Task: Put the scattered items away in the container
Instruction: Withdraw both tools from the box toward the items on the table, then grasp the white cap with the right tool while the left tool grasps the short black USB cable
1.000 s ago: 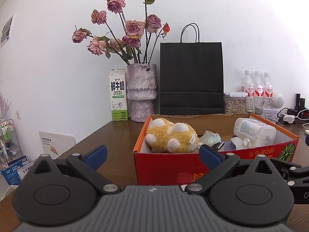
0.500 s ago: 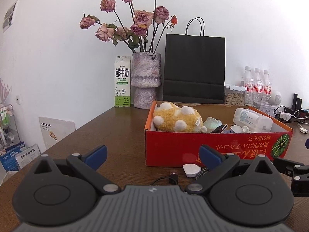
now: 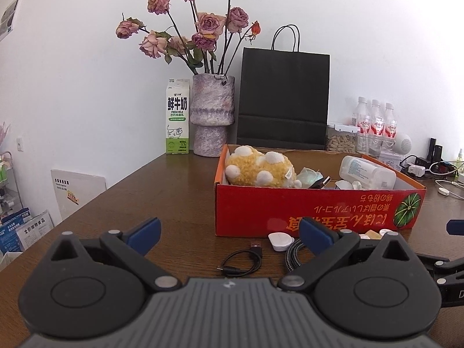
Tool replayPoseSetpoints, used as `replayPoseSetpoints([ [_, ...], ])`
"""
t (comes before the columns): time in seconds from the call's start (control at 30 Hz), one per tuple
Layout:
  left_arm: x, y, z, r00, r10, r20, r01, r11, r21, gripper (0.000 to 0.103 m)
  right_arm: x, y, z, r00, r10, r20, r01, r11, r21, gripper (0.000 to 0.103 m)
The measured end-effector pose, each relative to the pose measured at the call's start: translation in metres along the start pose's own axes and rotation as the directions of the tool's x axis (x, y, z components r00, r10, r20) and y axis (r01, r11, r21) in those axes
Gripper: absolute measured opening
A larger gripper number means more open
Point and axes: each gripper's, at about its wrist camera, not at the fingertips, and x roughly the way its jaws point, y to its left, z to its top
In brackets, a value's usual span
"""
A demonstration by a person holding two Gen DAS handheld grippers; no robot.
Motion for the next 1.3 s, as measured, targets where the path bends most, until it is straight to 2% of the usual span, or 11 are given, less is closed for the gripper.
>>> replayPoseSetpoints([
  [0.2,0.001,0.004,0.000,1.000,0.007,-0.009,-0.007,1.000,-0.017,0.103,0.002,0.011,-0.004,0.990,0.104,-0.092,-0.106,0.994,-0.016,0.102],
  [0.3,0.001,0.005,0.000,1.000,0.002,-0.016,-0.003,1.000,-0.016,0.103,0.004,0.015,-0.005,0.989,0.095,-0.112,-0.098,0.995,-0.024,0.096],
  [0.4,0.000,0.006,-0.001,1.000,0.006,-0.014,-0.007,1.000,-0.021,0.103,0.010,0.016,-0.006,0.982,0.122,-0.147,-0.126,0.992,-0.018,0.087],
  [0.43,0.000,0.007,-0.001,1.000,0.008,-0.016,-0.008,1.000,-0.024,0.103,0.012,0.017,-0.006,0.979,0.125,-0.164,-0.130,0.991,-0.023,0.076],
  [0.47,0.000,0.007,-0.001,1.000,0.009,-0.020,-0.009,1.000,-0.027,0.103,0.015,0.018,-0.007,0.971,0.147,-0.189,-0.154,0.988,-0.021,0.059],
  [0.5,0.001,0.008,0.000,1.000,0.009,-0.024,-0.010,0.999,-0.030,0.103,0.014,0.016,-0.007,0.965,0.189,-0.182,-0.192,0.981,0.003,0.049],
  [0.53,0.002,0.008,0.000,1.000,0.009,-0.027,-0.010,0.999,-0.033,0.103,0.014,0.017,-0.007,0.962,0.207,-0.177,-0.210,0.978,0.007,0.028],
  [0.57,0.002,0.009,0.000,0.999,0.010,-0.031,-0.011,0.999,-0.034,0.103,0.013,0.019,-0.008,0.964,0.199,-0.175,-0.203,0.979,-0.002,0.015],
  [0.9,0.003,0.014,-0.001,0.999,0.013,-0.053,-0.016,0.998,-0.057,0.103,0.002,0.012,-0.005,0.979,0.171,-0.107,-0.169,0.985,0.024,0.014],
  [1.13,0.006,0.013,-0.001,0.997,0.015,-0.075,-0.018,0.999,-0.048,0.103,-0.002,-0.003,-0.002,0.994,0.107,-0.038,-0.104,0.991,0.082,0.014],
  [1.3,0.022,0.010,-0.002,0.985,-0.005,-0.170,0.000,1.000,-0.031,0.103,0.008,-0.020,0.002,0.998,0.063,-0.031,-0.059,0.992,0.107,0.014],
])
